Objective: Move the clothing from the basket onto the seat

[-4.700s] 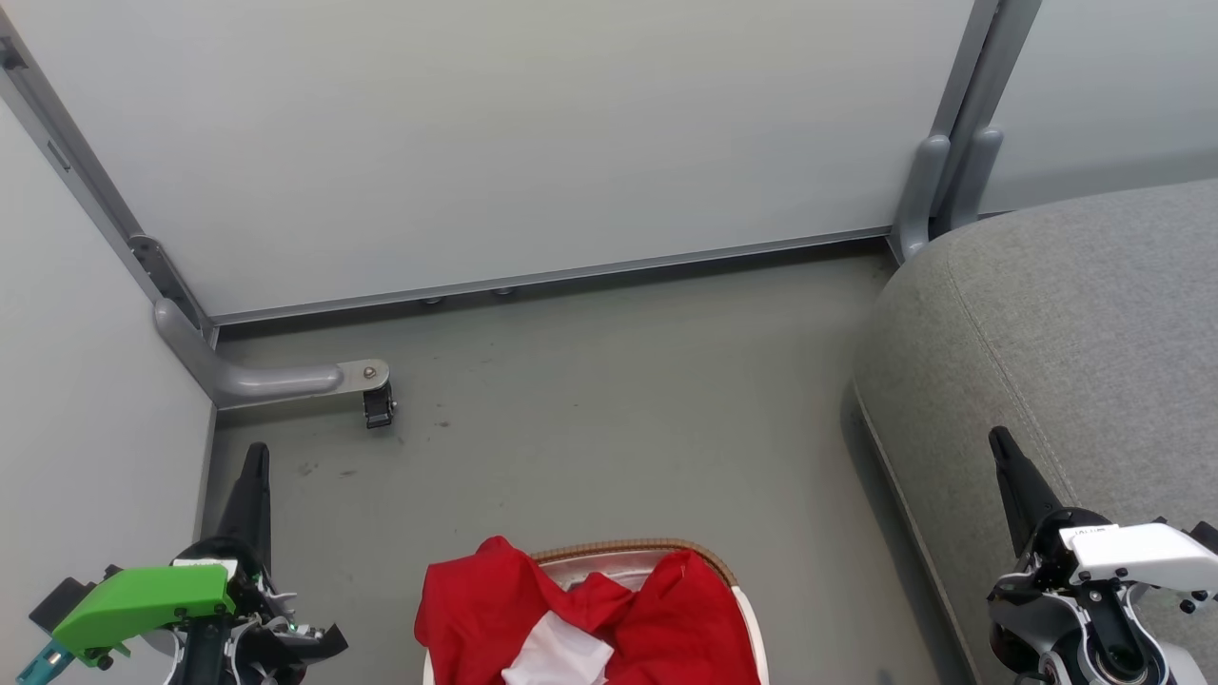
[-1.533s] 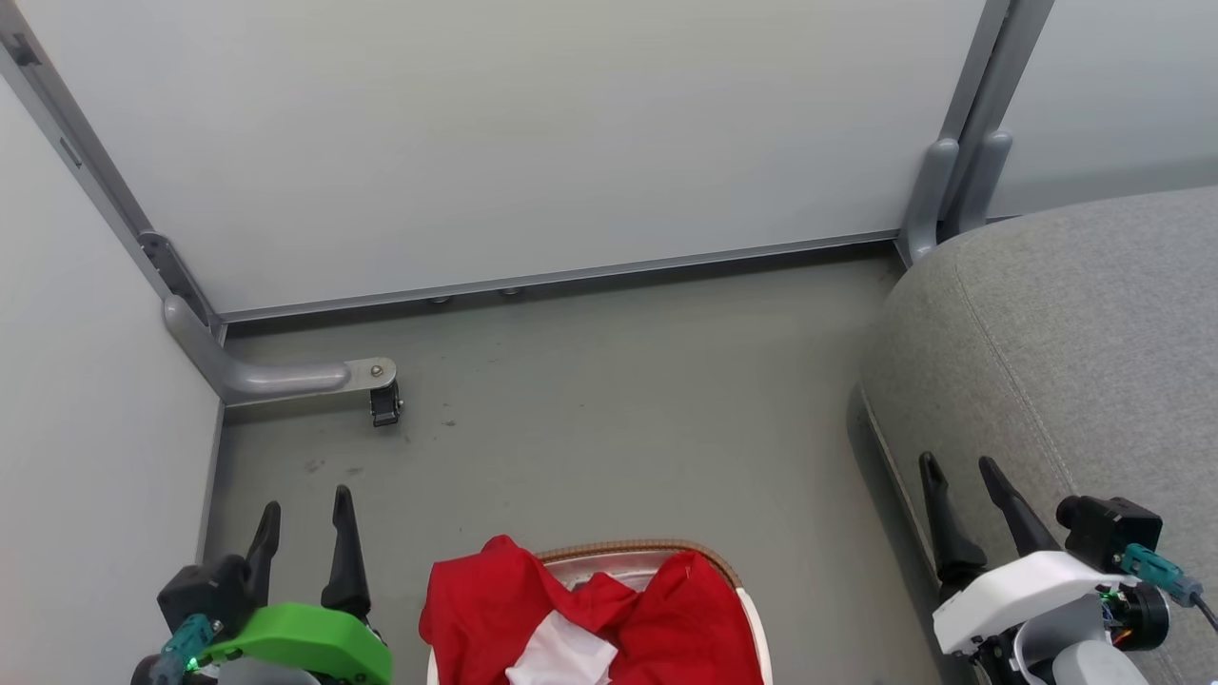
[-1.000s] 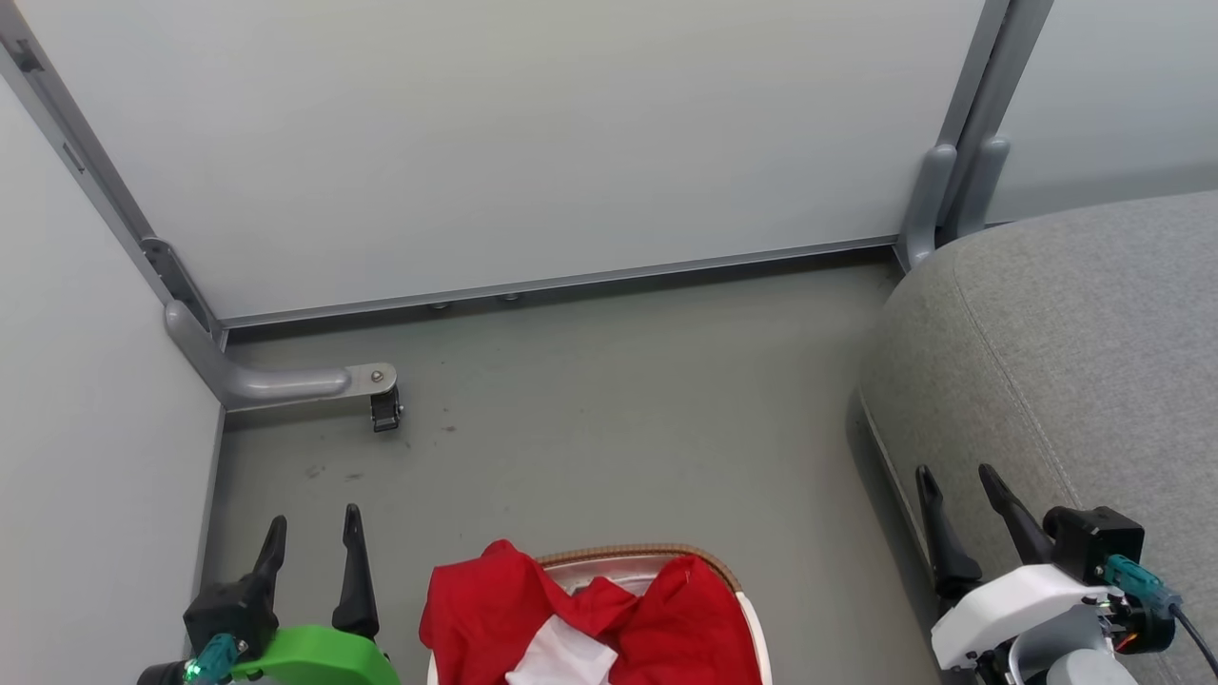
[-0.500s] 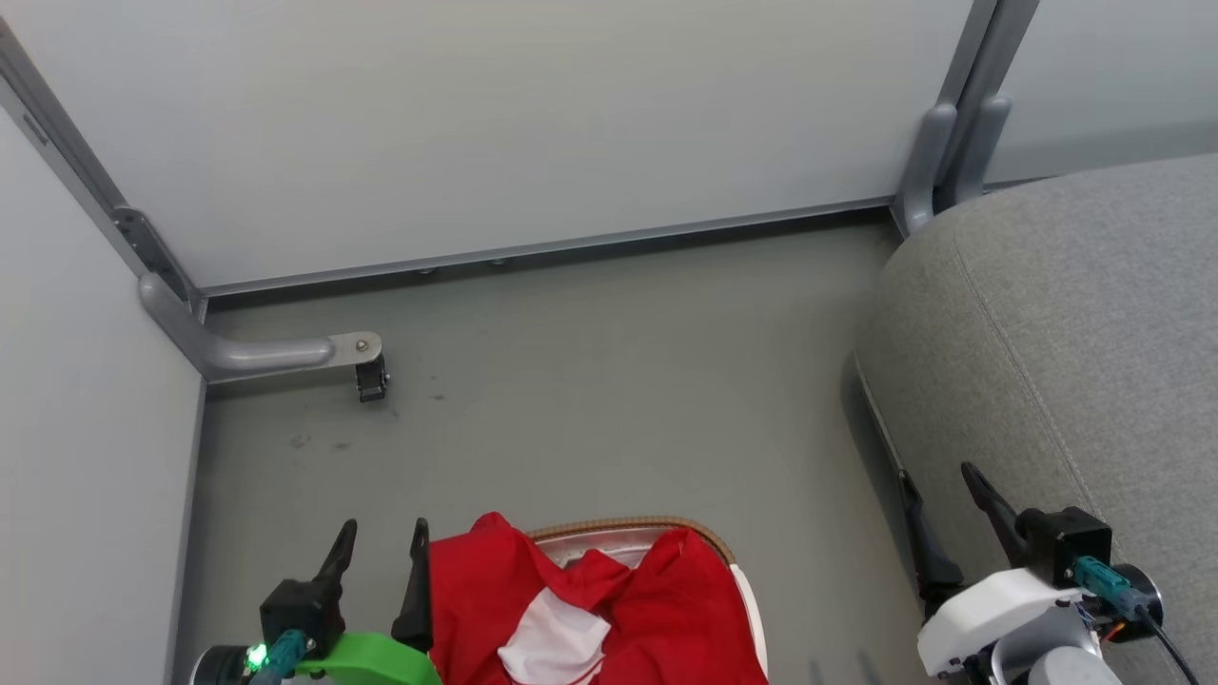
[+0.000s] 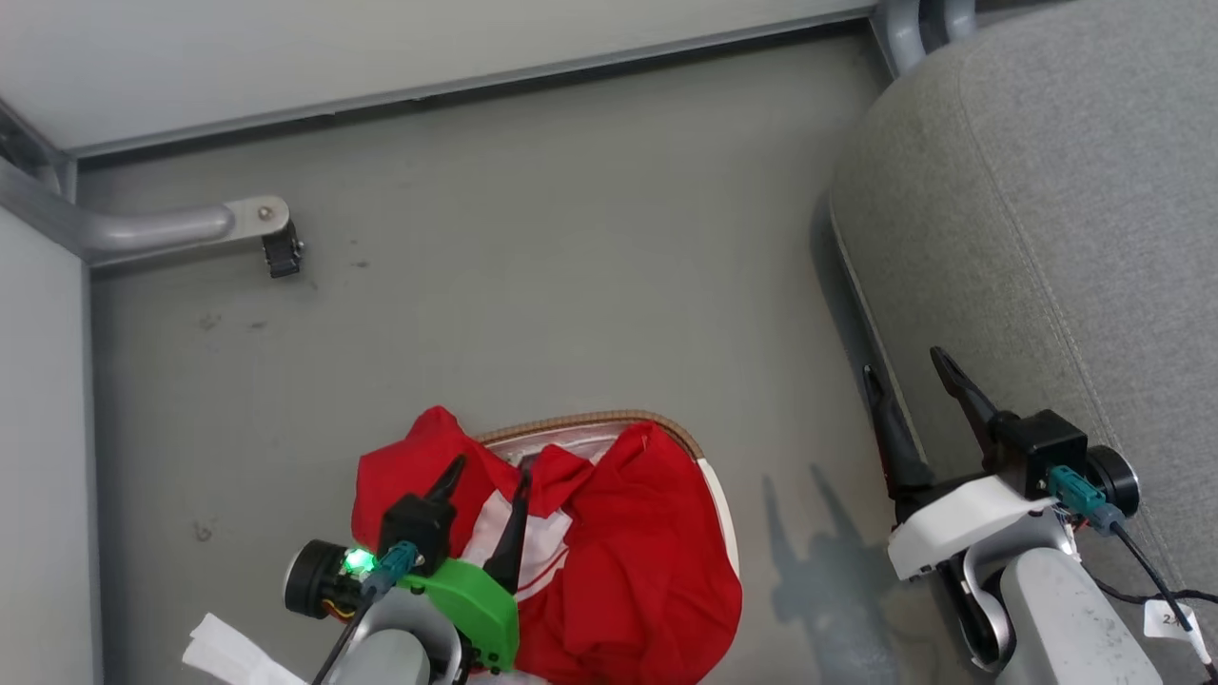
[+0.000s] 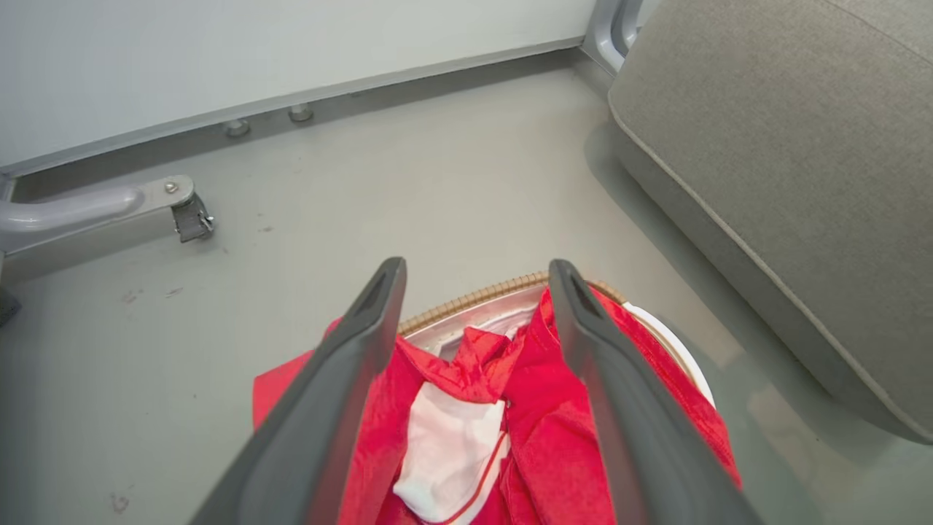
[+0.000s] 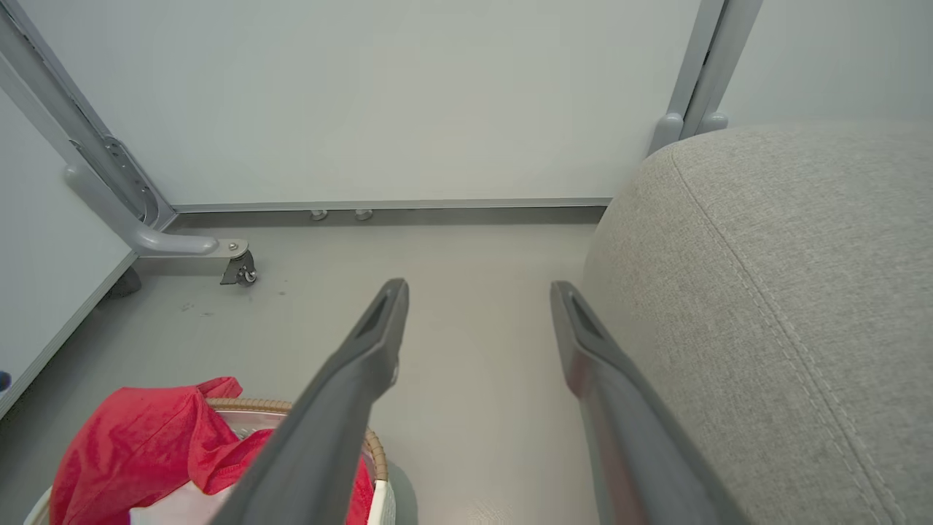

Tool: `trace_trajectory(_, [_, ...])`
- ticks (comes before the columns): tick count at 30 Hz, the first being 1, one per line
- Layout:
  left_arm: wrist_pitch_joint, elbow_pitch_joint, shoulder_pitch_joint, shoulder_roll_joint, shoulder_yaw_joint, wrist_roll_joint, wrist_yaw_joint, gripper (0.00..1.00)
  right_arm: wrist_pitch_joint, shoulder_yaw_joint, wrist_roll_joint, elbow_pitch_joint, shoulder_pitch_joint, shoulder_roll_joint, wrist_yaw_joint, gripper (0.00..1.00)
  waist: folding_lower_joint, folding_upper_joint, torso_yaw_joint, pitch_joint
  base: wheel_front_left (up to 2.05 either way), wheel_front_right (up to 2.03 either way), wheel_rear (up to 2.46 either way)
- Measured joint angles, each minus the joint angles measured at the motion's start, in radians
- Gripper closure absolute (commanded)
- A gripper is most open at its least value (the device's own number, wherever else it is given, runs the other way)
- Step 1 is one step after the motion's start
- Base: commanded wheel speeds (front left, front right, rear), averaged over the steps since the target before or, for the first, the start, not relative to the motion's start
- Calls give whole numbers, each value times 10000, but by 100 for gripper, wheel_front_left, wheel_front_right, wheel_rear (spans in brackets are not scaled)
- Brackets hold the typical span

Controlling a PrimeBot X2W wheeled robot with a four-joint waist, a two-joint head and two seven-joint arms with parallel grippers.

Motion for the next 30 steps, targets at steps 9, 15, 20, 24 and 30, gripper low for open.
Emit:
trace_trajectory(9, [2, 1628, -871, -6, -1808, -1197, -36, 0, -2, 305, 88, 27, -794, 71, 0, 0, 0, 0, -404, 1462, 0, 0, 0])
trace_trajectory(15, [2, 2429, -1487, -6, -2435, -1948, -38, 0, -2, 552, 117, -199, -1194, 82, 0, 0, 0, 0, -664, 2292, 0, 0, 0])
trace_trajectory(20, [0, 3135, -2019, 10, -2857, -2690, -38, 0, -2, 598, 188, -514, -1473, 98, 0, 0, 0, 0, -842, 2921, 0, 0, 0])
trace_trajectory(24, [-6, 3551, -2523, 42, -3352, -3306, -38, 0, -2, 667, 242, -809, -1697, 136, 0, 0, 0, 0, -966, 3469, 0, 0, 0])
trace_trajectory(30, [12, 4226, -3291, 213, -4178, -4276, -38, 0, -2, 913, 282, -1114, -2027, 192, 0, 0, 0, 0, -1118, 4354, 0, 0, 0])
